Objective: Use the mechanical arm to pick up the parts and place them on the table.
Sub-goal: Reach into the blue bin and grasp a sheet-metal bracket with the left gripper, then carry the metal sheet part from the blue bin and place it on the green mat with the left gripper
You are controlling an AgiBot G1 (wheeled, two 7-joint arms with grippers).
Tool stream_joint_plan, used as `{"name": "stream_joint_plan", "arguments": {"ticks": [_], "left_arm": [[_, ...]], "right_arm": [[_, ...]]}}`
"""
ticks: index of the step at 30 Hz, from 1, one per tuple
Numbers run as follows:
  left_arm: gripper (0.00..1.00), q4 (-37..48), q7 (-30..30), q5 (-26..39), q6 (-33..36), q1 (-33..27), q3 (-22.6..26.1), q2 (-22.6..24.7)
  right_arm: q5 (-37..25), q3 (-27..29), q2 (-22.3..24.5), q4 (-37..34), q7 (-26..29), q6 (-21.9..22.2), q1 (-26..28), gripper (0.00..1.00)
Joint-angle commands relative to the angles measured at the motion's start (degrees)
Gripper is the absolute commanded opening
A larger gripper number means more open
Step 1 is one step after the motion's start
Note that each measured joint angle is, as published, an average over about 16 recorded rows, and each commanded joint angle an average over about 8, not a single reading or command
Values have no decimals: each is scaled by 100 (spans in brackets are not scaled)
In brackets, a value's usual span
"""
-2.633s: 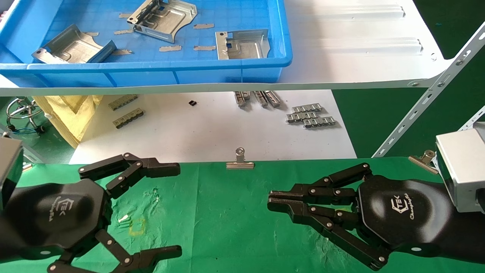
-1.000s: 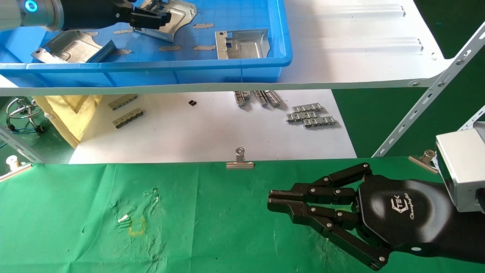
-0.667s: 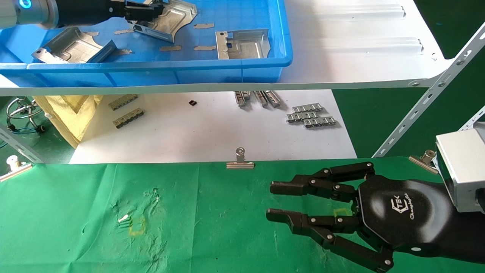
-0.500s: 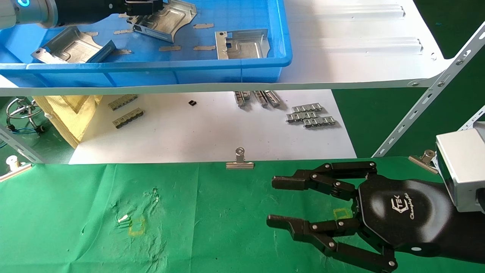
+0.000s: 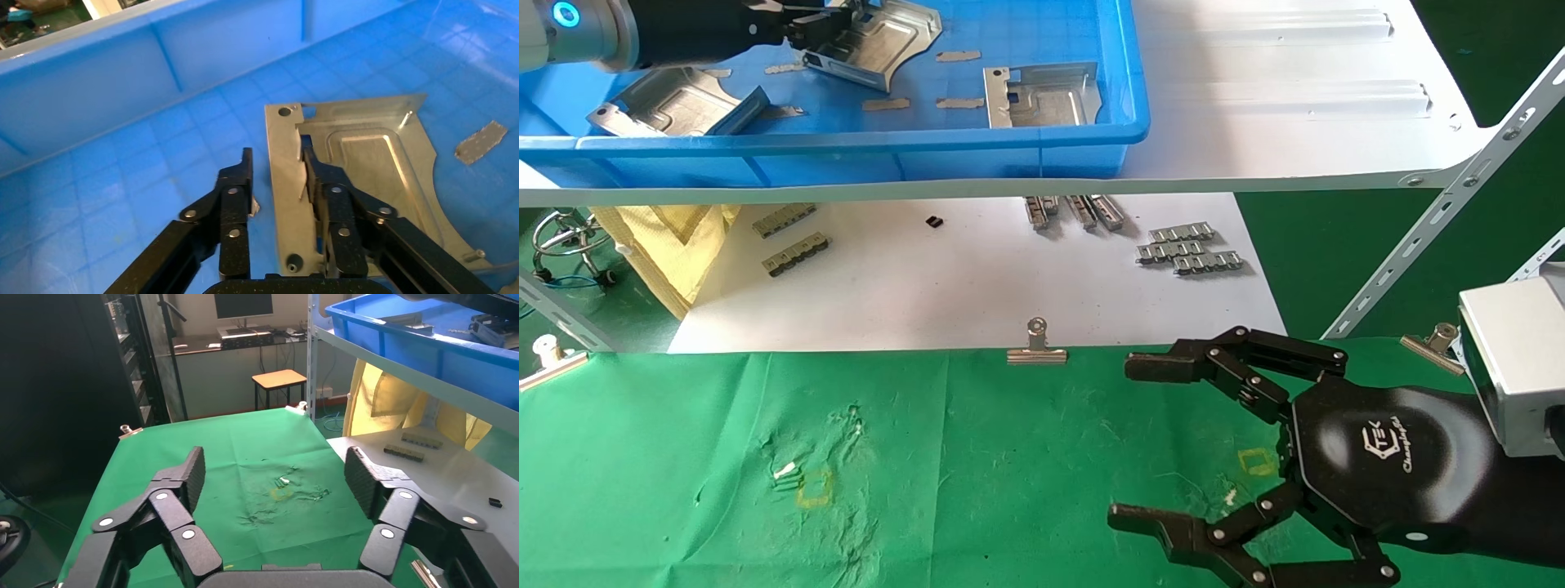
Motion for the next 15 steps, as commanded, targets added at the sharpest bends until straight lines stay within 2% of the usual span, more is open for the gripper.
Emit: {"name": "stream_joint_plan", "arguments": {"ticks": [1, 10, 15], "left_arm": [[0, 1, -11, 27, 2, 0, 19, 1], [0, -185, 128, -201, 81, -43, -139, -76], [0, -408, 461, -523, 617, -93, -355, -266]], "right_arm": [[0, 0, 0, 0, 0, 0, 0, 100], [1, -1, 0, 0, 0, 0, 0, 100], [1, -1, 1, 0, -1, 1, 0, 100]]}}
